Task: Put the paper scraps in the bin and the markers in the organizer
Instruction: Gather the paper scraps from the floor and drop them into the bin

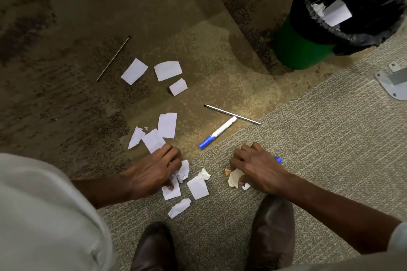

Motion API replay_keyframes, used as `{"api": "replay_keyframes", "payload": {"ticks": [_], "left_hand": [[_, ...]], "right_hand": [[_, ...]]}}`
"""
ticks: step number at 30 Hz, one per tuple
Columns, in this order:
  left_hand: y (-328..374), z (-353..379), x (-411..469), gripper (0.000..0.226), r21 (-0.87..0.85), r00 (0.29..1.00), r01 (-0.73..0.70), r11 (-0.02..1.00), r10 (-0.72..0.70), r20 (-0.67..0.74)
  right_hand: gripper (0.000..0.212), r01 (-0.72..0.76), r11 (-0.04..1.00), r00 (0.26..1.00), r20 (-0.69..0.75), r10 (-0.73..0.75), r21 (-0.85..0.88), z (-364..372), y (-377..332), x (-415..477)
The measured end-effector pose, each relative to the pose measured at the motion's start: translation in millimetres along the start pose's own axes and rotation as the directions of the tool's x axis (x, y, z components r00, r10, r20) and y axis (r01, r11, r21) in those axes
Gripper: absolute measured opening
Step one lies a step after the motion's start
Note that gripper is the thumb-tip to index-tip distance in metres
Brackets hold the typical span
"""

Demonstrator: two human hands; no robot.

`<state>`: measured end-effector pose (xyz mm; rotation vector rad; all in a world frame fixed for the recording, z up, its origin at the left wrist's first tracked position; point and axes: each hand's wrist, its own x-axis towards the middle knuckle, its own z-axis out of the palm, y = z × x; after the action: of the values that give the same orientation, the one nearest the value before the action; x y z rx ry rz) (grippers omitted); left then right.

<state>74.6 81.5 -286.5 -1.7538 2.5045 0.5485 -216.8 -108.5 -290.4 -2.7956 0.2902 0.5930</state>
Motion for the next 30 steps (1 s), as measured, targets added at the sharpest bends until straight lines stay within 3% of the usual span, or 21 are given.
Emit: {"api": "replay_keyframes", "payload": {"ticks": [3,6,9,16,19,22,30], "left_hand": [[2,2,-4,0.025,-0.004,0.998,-0.063,0.998,0.063,0.019],[4,3,-10,0.037,-0.096,0.995,-0.051,0.994,0.059,0.083],[3,-4,-12,0.035,-0.177,0.996,-0.034,0.984,0.048,0.074],[-30,-28,5,0.021,-0.437,0.959,0.204,0.876,-0.269,-0.090],[-52,-32,6,0.019,-0.392,0.922,0.271,0.879,-0.355,-0.158],[-60,-27,-1,0.022,-0.369,0.895,0.351,0.860,-0.425,-0.138],[-60,-23,1,0.023,-0.279,0.935,0.327,0.903,-0.352,-0.042]], "right_hand": [[0.039,0.005,0.998,1.000,0.018,-0.006,0.057,-3,-4,-1],[0.027,-0.014,0.985,1.000,0.003,0.014,0.173,-13,-6,2],[0.026,0.007,0.968,0.999,-0.033,0.001,0.250,-25,-13,11],[0.047,0.223,0.953,0.973,-0.111,-0.203,0.207,-28,-54,44],[0.059,0.311,0.944,0.949,-0.098,-0.300,0.115,-22,-67,58],[0.062,0.337,0.939,0.940,-0.070,-0.333,0.070,-17,-74,63],[0.028,0.354,0.930,0.932,-0.125,-0.341,0.102,-18,-83,57]]}}
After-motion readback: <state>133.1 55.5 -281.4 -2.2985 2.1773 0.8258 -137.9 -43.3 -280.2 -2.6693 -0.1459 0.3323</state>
